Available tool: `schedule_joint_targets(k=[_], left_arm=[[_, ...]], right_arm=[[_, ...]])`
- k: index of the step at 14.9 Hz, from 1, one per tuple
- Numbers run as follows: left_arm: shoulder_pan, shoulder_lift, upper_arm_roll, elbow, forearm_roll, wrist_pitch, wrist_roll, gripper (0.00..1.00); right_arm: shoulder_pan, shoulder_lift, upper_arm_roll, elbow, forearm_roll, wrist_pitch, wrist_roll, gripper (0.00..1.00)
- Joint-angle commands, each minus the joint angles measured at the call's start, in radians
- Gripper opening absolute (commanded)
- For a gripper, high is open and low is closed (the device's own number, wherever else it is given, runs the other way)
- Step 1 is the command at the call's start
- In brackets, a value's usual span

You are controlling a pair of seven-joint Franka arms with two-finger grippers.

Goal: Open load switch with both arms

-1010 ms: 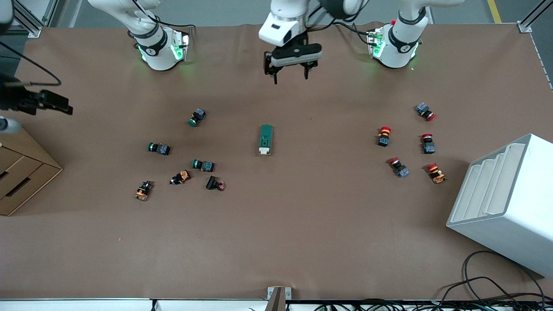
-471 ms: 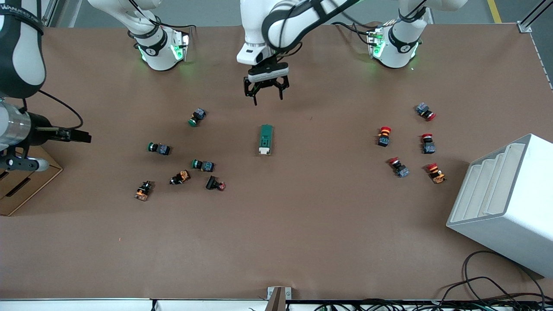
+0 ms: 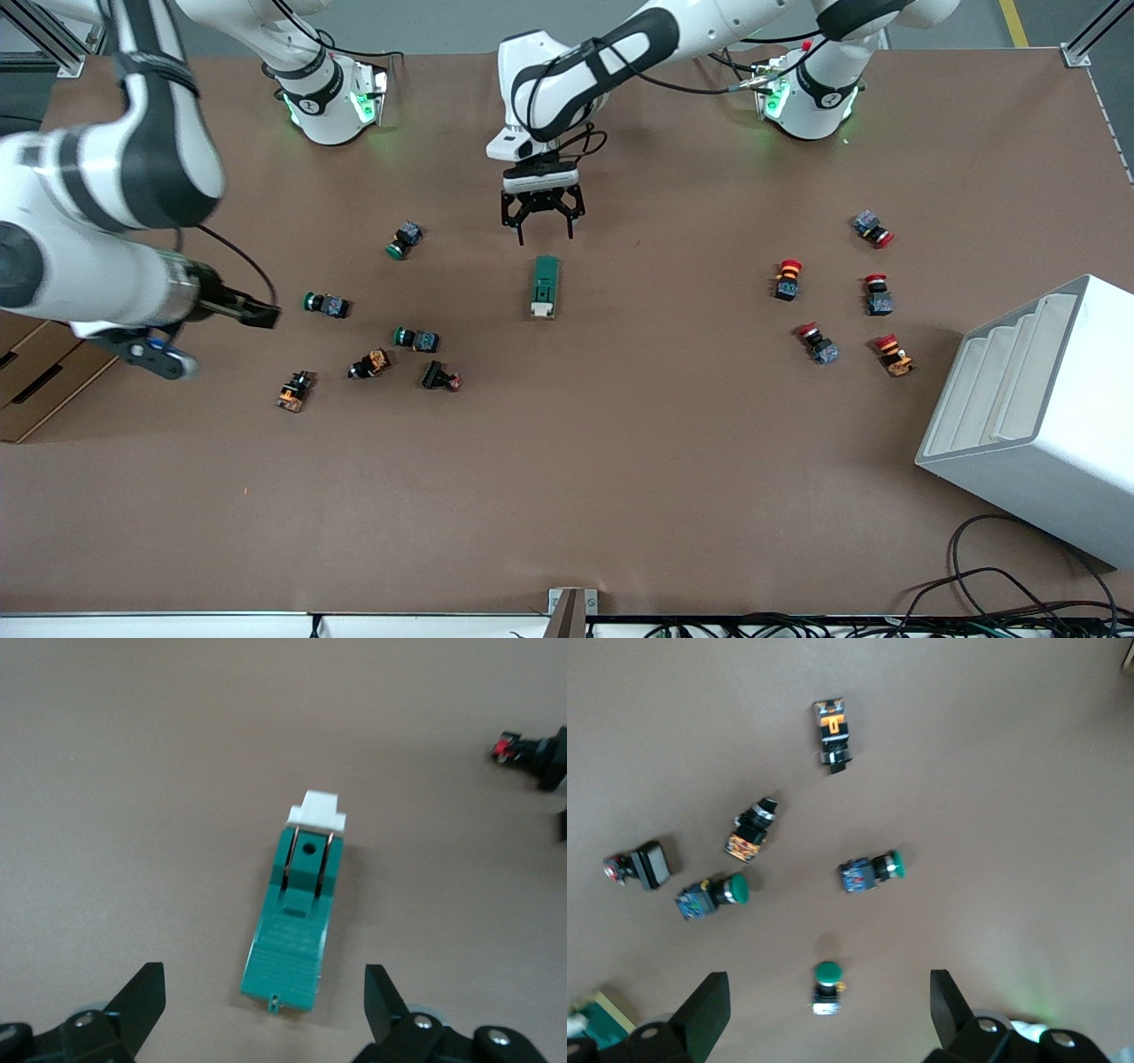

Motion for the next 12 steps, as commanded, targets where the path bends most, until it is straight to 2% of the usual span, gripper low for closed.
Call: schedule_joint_targets(k=[1, 3, 7, 12], left_arm=[[-0.151, 0.015, 0.135, 0.023, 0.037, -0.026, -0.06, 0.98], [-0.198, 0.027, 0.186, 0.031, 0.063, -0.026, -0.115, 0.97], [-0.196, 0.096, 0.193, 0.031, 0.313, -0.026, -0.276, 0.93], [-0.203, 0.102, 0.224, 0.031, 0.337, -0.026, -0.205, 0.93]], right_arm=[[0.088, 0.036, -0.006, -0.004, 0.017, 0.046, 0.204, 1.0], [0.149, 0.066, -0.008, -0.004, 0.019, 0.081, 0.322, 1.0], [0.234, 0.163, -0.008, 0.008, 0.088, 0.188, 0.603, 1.0], [0.366, 0.327, -0.006, 0.083, 0.12, 0.259, 0.922, 1.0]])
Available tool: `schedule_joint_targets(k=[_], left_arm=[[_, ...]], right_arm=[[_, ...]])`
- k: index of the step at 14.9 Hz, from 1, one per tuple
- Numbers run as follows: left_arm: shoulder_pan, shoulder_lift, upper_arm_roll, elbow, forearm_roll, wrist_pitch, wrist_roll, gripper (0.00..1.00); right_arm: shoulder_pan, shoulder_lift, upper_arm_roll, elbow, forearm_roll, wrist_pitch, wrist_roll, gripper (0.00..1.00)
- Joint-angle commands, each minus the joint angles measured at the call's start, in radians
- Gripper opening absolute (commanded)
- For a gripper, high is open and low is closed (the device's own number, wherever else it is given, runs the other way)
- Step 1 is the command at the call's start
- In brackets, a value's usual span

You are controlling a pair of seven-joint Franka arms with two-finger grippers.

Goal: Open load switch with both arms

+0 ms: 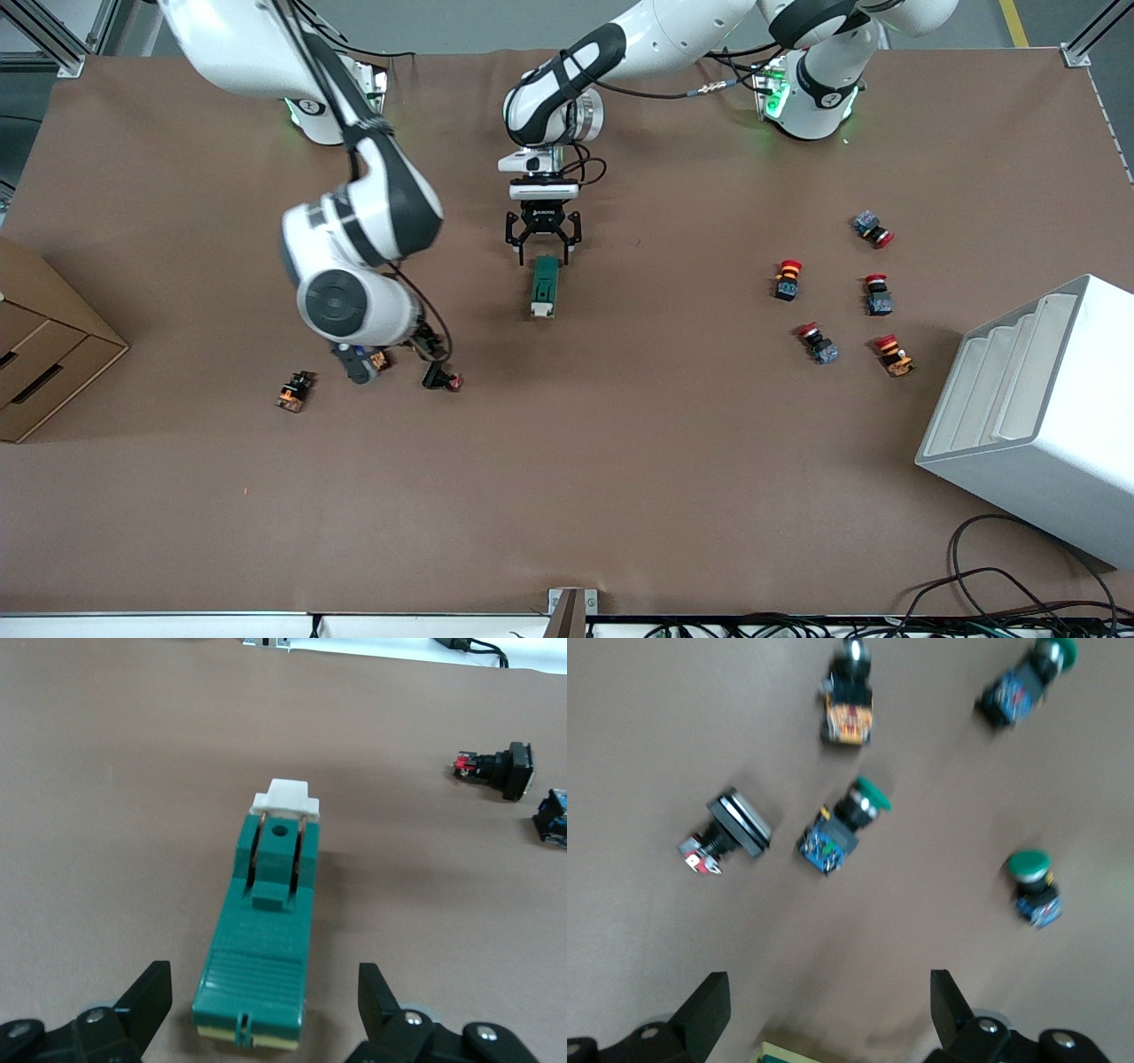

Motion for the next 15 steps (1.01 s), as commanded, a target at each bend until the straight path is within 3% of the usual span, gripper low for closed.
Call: schedule_joint_targets(k=[1, 5, 10, 15], left_arm=[[-0.006, 0.004, 0.012, 0.018, 0.016, -0.01, 0.064, 0.93], [-0.008, 0.007, 0.015, 0.018, 0.018, -0.01, 0.091, 0.93], [-0.043, 0.02, 0.032, 0.018, 0.016, -0.023, 0.085, 0.93], [-0.055, 0.045, 0.032, 0.018, 0.022, -0.053, 0.062, 0.94]], right_arm=[[0.057, 0.086, -0.009, 0.079, 0.049, 0.031, 0.167, 1.0], [0.12, 0.135, -0.008, 0.089, 0.11, 0.04, 0.26, 1.0], [0.178, 0.189, -0.008, 0.102, 0.115, 0.144, 0.377, 1.0], [0.201, 0.224, -0.002, 0.108, 0.118, 0.149, 0.402, 1.0]])
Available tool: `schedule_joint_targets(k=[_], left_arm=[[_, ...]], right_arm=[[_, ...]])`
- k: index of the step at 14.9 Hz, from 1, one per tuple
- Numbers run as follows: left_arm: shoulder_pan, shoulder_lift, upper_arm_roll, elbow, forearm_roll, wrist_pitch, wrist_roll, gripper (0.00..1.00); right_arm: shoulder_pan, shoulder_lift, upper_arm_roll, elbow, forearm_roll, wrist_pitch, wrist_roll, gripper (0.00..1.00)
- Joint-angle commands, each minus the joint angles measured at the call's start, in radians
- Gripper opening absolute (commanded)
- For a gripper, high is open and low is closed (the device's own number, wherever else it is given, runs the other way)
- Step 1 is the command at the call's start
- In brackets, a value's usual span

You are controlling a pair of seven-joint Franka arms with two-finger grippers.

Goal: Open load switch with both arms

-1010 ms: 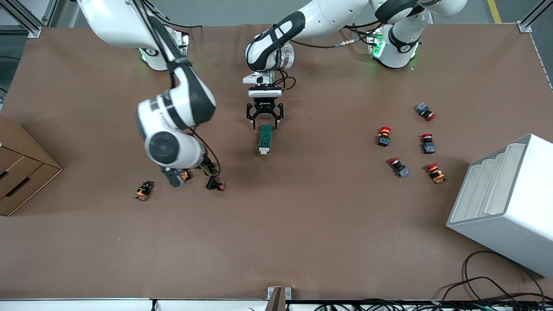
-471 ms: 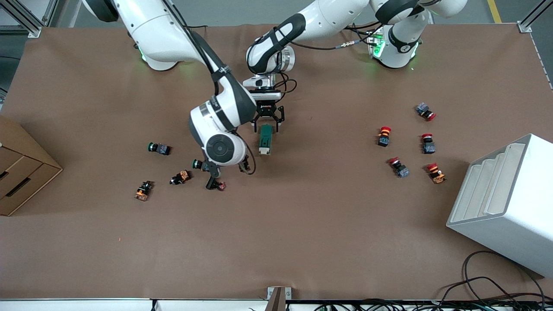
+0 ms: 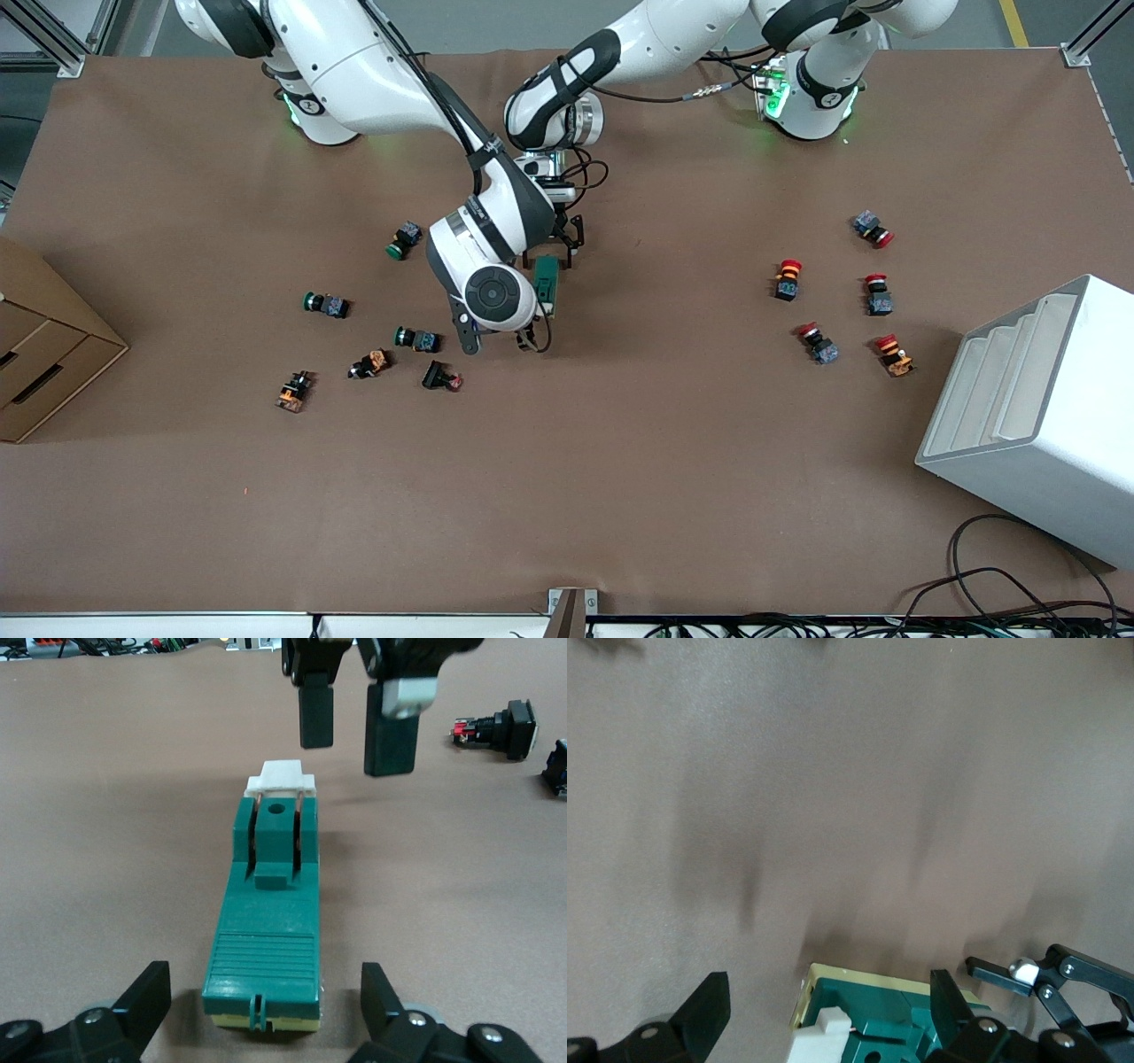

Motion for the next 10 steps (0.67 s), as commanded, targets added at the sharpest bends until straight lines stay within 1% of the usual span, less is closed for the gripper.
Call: schedule_joint_targets(k=[1, 5, 7, 10], left_arm=[[-0.025, 0.022, 0.008, 0.011, 0.025, -0.028, -0.028, 0.94], [-0.026, 0.022, 0.008, 0.011, 0.029, -0.046, -0.031, 0.94], [-0.026, 0.025, 0.008, 0.011, 0.029, -0.048, -0.031, 0.97], [-0.026, 0.027, 0.008, 0.011, 0.029, -0.048, -0.031, 0.98]], right_arm=[[0.023, 0.031, 0.007, 0.028, 0.021, -0.002, 0.049, 1.0], [0.037, 0.045, 0.026, 0.031, 0.021, -0.007, 0.09, 1.0], [0.035, 0.04, 0.029, 0.048, 0.024, -0.034, 0.093, 1.0], [0.037, 0.039, 0.031, 0.105, 0.024, -0.146, 0.093, 1.0]])
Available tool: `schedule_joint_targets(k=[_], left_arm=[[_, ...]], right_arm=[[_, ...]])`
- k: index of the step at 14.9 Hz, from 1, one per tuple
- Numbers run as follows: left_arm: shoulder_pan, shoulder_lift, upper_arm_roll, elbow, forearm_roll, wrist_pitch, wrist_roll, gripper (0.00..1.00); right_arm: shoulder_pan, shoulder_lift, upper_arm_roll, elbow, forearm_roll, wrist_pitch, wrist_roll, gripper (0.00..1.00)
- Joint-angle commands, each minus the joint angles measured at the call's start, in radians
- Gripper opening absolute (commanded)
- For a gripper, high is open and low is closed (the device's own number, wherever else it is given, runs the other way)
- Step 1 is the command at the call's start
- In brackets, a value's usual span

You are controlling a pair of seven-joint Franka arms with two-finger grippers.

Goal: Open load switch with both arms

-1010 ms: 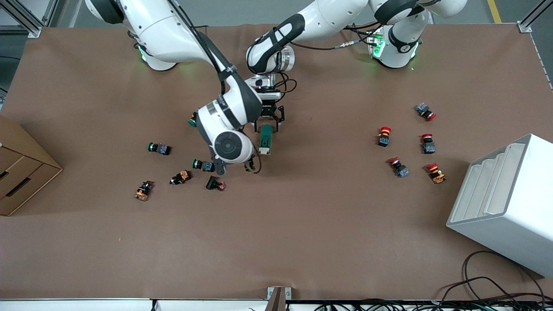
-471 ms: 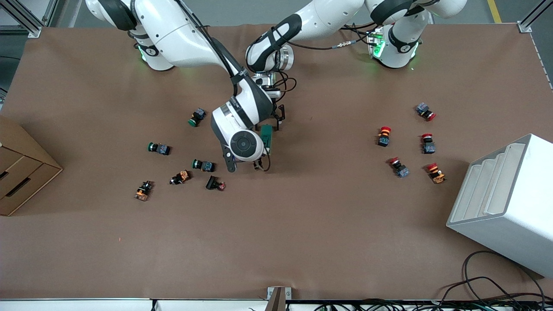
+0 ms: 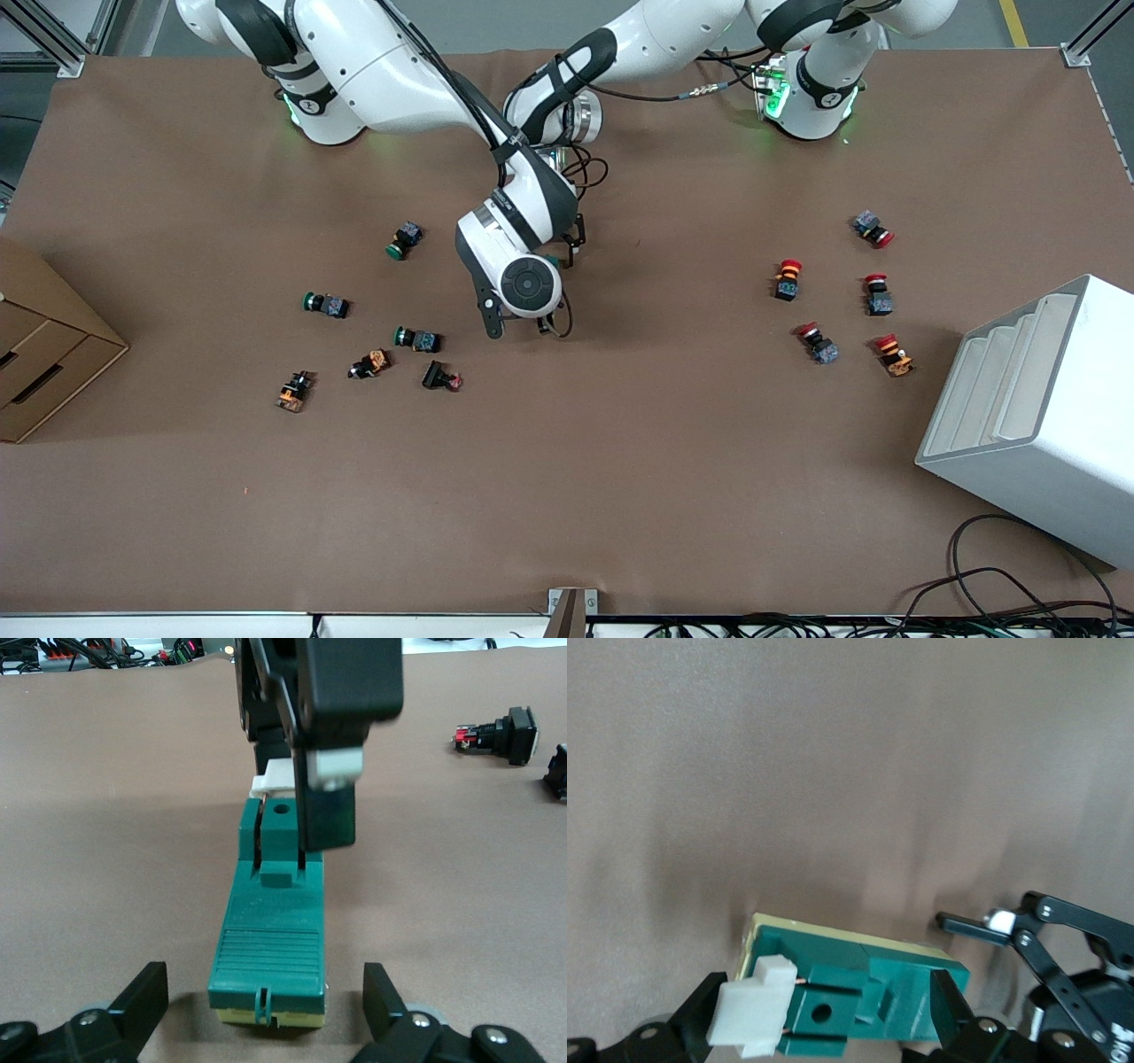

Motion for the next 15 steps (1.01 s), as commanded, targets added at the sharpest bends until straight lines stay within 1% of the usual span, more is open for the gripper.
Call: schedule_joint_targets(k=[1, 3, 9, 12, 15], left_arm=[[-0.012, 0.019, 0.008, 0.009, 0.02, -0.012, -0.016, 0.98], [-0.011, 0.019, 0.008, 0.012, 0.03, -0.012, -0.016, 0.98], [-0.011, 0.019, 0.008, 0.012, 0.033, -0.012, -0.057, 0.99], [-0.012, 0.021, 0.008, 0.012, 0.033, -0.012, -0.06, 0.99], [-0.012, 0.021, 0.008, 0.011, 0.033, -0.012, -0.058, 0.99]], right_arm=[[-0.004, 0.004, 0.006, 0.067, 0.022, -0.11, 0.015, 1.0], [-0.004, 0.004, 0.012, 0.095, 0.022, -0.163, 0.015, 1.0], [-0.004, -0.008, 0.027, 0.123, 0.022, -0.288, 0.012, 1.0], [-0.003, -0.014, 0.029, 0.123, 0.022, -0.328, 0.011, 1.0], [0.002, -0.013, 0.04, 0.117, 0.017, -0.335, 0.006, 1.0]])
